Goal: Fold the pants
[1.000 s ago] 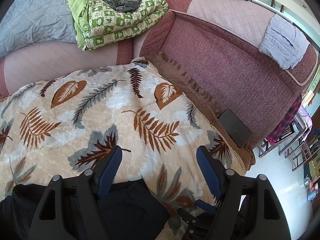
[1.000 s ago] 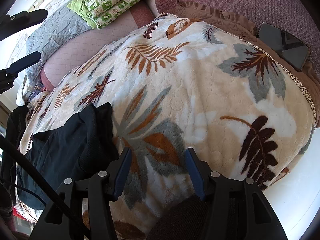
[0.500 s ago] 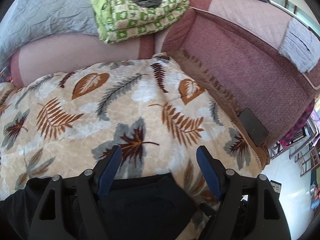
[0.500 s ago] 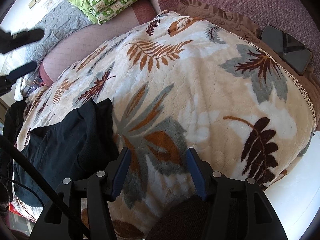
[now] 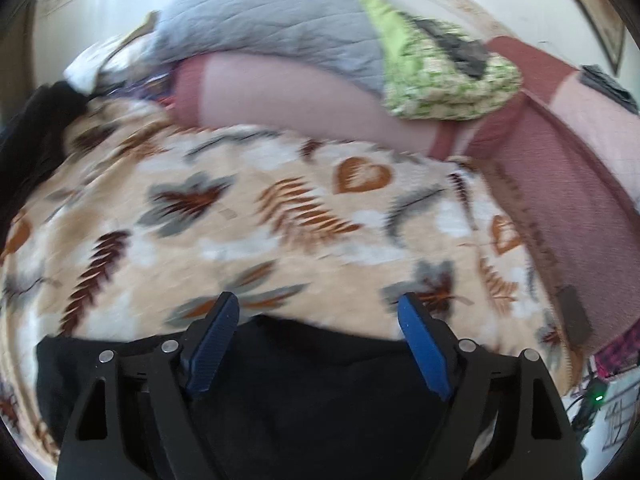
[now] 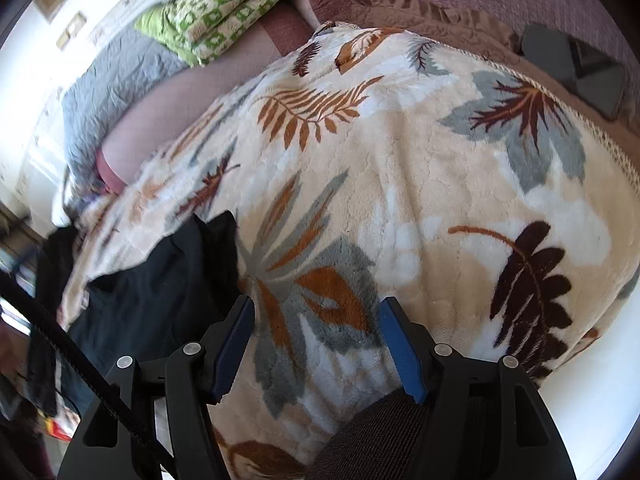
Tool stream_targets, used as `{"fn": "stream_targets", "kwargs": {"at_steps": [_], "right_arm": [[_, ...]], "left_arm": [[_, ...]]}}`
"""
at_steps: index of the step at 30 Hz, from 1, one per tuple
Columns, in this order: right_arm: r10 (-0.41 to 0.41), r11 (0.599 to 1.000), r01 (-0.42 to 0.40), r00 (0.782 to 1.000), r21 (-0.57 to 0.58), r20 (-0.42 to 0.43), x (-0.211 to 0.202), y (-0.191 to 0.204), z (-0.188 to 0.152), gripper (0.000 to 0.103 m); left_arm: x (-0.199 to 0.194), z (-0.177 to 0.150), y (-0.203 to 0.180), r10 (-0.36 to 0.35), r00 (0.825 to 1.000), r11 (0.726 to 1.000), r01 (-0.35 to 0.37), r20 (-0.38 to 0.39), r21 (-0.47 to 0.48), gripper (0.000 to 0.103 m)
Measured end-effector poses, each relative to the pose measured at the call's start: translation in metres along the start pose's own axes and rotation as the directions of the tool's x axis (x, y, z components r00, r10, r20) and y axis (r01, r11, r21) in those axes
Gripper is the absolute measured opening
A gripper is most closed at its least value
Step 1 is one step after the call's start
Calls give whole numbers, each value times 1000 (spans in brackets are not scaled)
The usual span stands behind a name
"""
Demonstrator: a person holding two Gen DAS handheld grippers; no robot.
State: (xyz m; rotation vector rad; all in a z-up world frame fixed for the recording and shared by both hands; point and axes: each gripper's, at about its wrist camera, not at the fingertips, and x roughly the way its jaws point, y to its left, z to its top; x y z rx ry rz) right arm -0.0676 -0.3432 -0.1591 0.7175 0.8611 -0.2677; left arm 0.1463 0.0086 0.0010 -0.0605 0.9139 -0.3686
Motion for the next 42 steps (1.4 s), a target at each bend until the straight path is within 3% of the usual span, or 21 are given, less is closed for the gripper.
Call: {"fn": "stream_targets", "kwargs": {"at_steps": [3, 10, 11, 13, 14, 15, 20, 26, 30, 34, 38, 40, 42], "right_arm": [[25, 999, -25, 1000, 29, -1, 0, -4, 2, 71], [-22, 1000, 22, 1000, -9, -4, 1, 5, 0, 71], [-25, 1000, 25, 1000, -7, 0, 0, 4, 0, 71], [-31, 1000, 31, 1000, 2, 5, 0, 2, 0, 71], [-33, 999, 33, 999, 5, 5, 0, 2, 0, 71], [-35, 999, 35, 999, 4, 4, 0, 2, 0, 71], [-65, 998, 64, 998, -24, -2, 2, 6, -1, 71], [-74, 997, 74, 997, -23, -6, 3, 7, 0, 71], [-120, 991, 121, 993, -59, 22, -5, 16, 6, 71], [-45, 984, 56, 997, -167, 68, -9, 55, 28, 71], [0, 959, -4, 1000, -283, -16, 29, 101, 44, 70], [-91, 925, 71, 995, -373, -37, 56, 121, 46, 59], [-246, 889, 208, 968, -408, -43, 87, 124, 50, 62]], "left_arm": [[12, -11, 35, 33, 998, 997, -36, -53, -64, 81], [76, -28, 51, -39, 981, 996, 21, -192, -91, 76], [83, -29, 49, -40, 980, 997, 25, -196, -78, 69], [105, -30, 45, 5, 976, 1000, -11, -218, -27, 34], [114, -31, 46, 34, 972, 999, -38, -231, -11, 10], [122, -31, 47, 53, 970, 999, -54, -238, 2, 6], [132, -13, 48, 65, 978, 998, -61, -200, 30, 5], [161, -6, 49, 117, 973, 992, -107, -197, 61, 5], [162, 0, 55, 105, 978, 994, -107, -182, 3, 5], [167, 3, 62, 120, 977, 992, -126, -176, -22, 5], [170, 3, 55, 161, 974, 987, -161, -157, 15, 5], [172, 3, 51, 180, 973, 984, -177, -141, 34, 5], [174, 4, 47, 205, 969, 978, -199, -139, 58, 5]]}}
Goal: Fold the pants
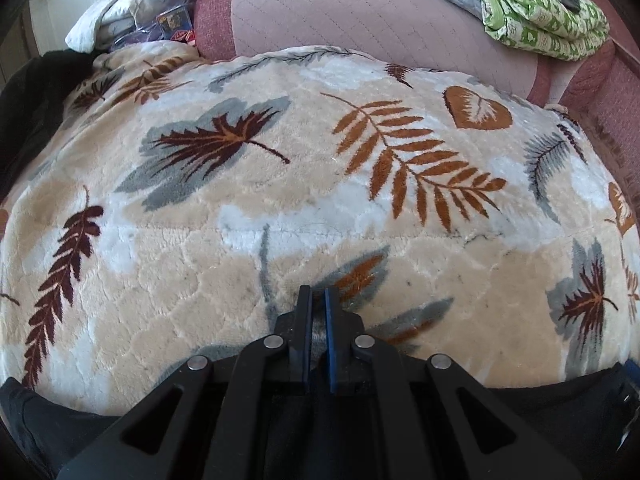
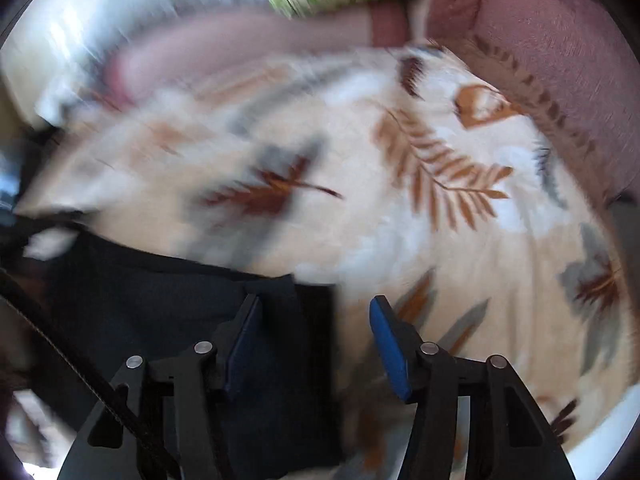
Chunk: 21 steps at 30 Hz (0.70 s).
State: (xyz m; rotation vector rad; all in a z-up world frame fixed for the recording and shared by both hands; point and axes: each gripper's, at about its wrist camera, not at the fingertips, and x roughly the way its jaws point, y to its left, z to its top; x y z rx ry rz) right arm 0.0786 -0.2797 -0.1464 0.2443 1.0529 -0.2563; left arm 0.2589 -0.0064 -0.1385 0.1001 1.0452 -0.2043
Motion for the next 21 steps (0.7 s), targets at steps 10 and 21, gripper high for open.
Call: {"fn": "stream_targets", "kwargs": {"at_steps": [10, 21], "right_arm": [[-127, 972, 69, 958, 224, 257, -98, -75, -51, 74], [42, 918, -126, 974, 377, 223, -76, -117, -94, 73]], "left_arm": [[-85, 2, -52, -38, 983, 999, 36, 181, 12, 65], [-138, -19, -196, -212, 972, 948, 179, 102, 263, 66]]}}
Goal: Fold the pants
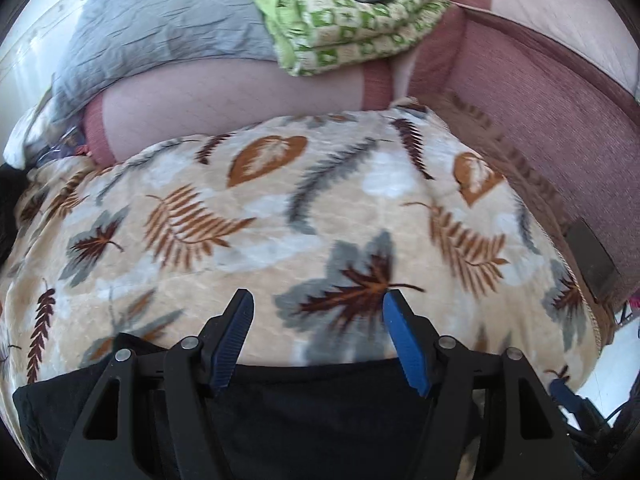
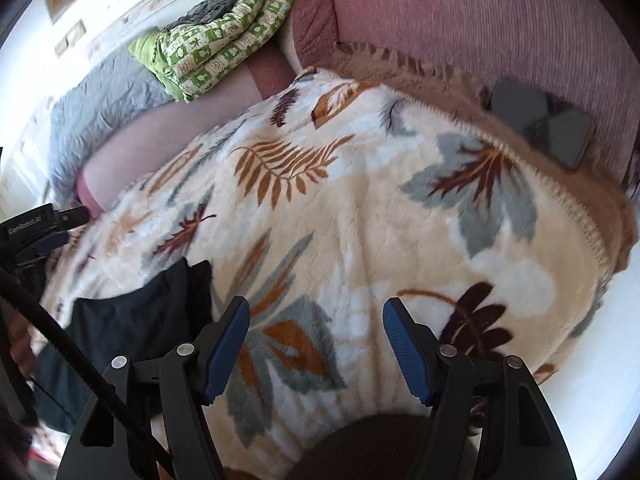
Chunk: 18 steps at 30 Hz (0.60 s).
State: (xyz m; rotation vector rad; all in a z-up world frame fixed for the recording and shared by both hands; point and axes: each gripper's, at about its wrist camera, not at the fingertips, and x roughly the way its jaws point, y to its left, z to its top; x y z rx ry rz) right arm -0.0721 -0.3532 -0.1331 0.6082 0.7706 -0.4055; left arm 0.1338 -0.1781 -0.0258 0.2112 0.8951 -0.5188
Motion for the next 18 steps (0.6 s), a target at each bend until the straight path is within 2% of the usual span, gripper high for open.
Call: {"fn": "stream_targets", "kwargs": {"at_steps": [5, 9, 13, 18], "right_arm": [[77, 995, -77, 997, 69, 7, 1, -12, -1, 74], [90, 995, -90, 996, 34, -1, 3, -7, 0, 74], [103, 994, -103, 995, 18, 0, 4, -8, 0, 74], [116, 993, -115, 993, 21, -11, 9, -8, 1, 75]], "left_arm": [[11, 6, -41, 23, 999, 997, -20, -35, 71, 67], [26, 12, -67, 23, 997, 995, -16, -75, 98, 67], [33, 13, -90, 15, 997, 992, -4, -79, 129, 67], [34, 4, -94, -3, 995, 989, 17, -95, 146, 66]]}}
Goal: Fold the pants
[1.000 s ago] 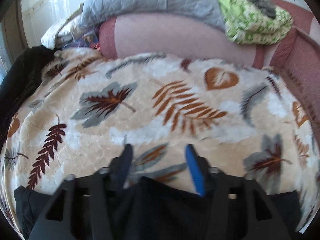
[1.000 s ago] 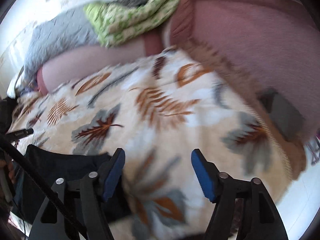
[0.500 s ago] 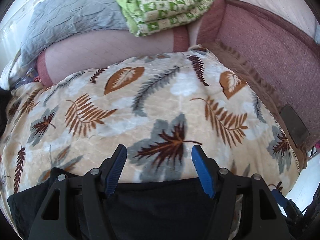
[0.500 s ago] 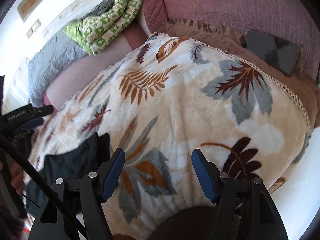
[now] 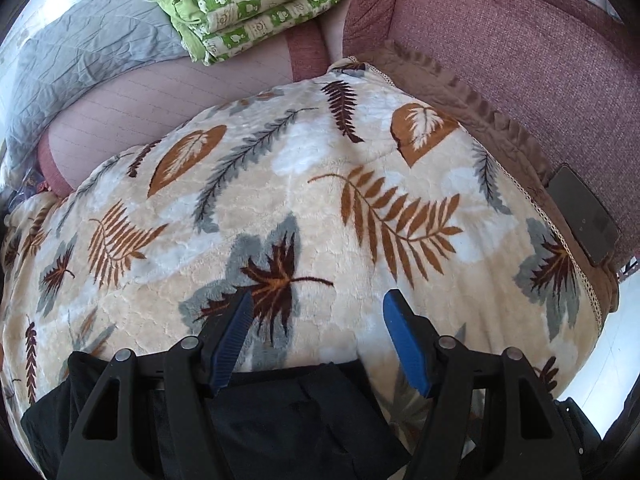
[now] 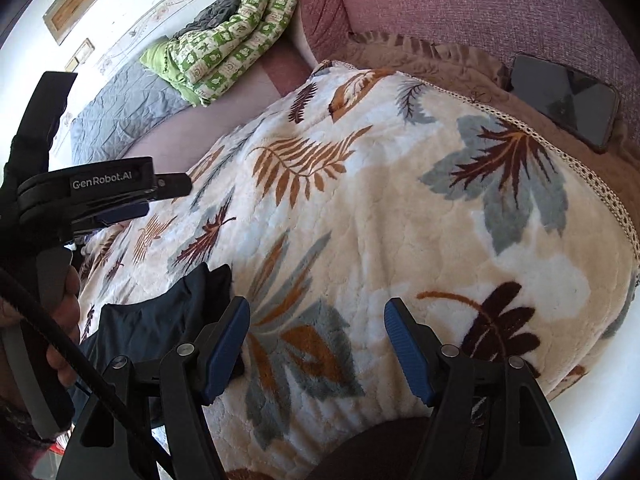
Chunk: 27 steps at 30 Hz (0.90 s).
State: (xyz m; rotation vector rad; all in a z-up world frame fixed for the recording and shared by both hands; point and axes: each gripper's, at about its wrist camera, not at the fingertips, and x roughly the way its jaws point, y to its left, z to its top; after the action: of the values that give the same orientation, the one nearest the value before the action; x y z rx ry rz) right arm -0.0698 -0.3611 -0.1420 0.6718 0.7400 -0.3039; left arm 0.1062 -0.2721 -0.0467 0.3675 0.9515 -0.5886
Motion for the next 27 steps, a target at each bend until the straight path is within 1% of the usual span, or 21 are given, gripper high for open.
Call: {"fn": "stream_targets", "kwargs": {"at_steps": [3, 6, 8, 11, 14, 15, 16, 17, 19, 21, 22, 23, 24, 25, 27], "right_arm": [[-8, 1000, 8, 1000, -22, -4, 2, 5, 0, 75], [-36, 999, 35, 999, -37, -19, 8, 11, 1, 75], [-58, 997, 56, 998, -59, -33, 11, 15, 1, 75], [-64, 993, 58, 996, -100, -58, 16, 23, -1, 75], [-54, 989, 43, 995, -144, -78, 17, 27, -4, 75], [-47, 988, 36, 996, -147, -77, 16, 27, -5, 75], [-39, 989, 29, 997, -143, -73, 14, 25, -5, 75], [-29, 991, 19, 997, -132, -71, 13, 22, -5, 75], [10, 995, -17, 997, -94, -74, 12, 13, -4, 75], [50, 997, -55, 995, -54, -81, 11, 5, -2, 75], [64, 997, -67, 995, -34, -82, 11, 1, -2, 75], [77, 997, -78, 994, -14, -83, 11, -3, -1, 75], [88, 996, -88, 993, 5, -82, 10, -7, -1, 75], [98, 995, -97, 992, 20, -82, 10, -10, -1, 75], [106, 994, -105, 991, 18, -84, 10, -9, -2, 75]], "left_arm": [[-7, -6, 18, -10, 1000, 998, 10, -4, -63, 66], [-22, -15, 42, -16, 1000, 991, 18, 10, -134, 66], [-35, -23, 56, 1, 1000, 986, 4, 31, -169, 66], [-59, -36, 84, 46, 996, 973, -28, 71, -230, 67], [-92, -55, 121, 101, 988, 942, -58, 115, -330, 67], [-103, -61, 133, 126, 984, 931, -73, 126, -358, 67], [-118, -69, 149, 164, 977, 914, -98, 138, -394, 67], [-133, -79, 165, 209, 967, 893, -129, 145, -431, 67], [-166, -103, 201, 309, 940, 833, -192, 148, -519, 67], [-194, -127, 229, 378, 915, 771, -226, 142, -595, 73], [-214, -147, 249, 426, 895, 716, -244, 132, -654, 74], [-226, -161, 261, 455, 882, 677, -254, 121, -691, 75], [-243, -180, 277, 490, 866, 620, -267, 98, -738, 75], [-256, -197, 290, 515, 854, 570, -278, 73, -773, 75], [-277, -226, 307, 551, 834, 489, -292, 31, -822, 75]]}}
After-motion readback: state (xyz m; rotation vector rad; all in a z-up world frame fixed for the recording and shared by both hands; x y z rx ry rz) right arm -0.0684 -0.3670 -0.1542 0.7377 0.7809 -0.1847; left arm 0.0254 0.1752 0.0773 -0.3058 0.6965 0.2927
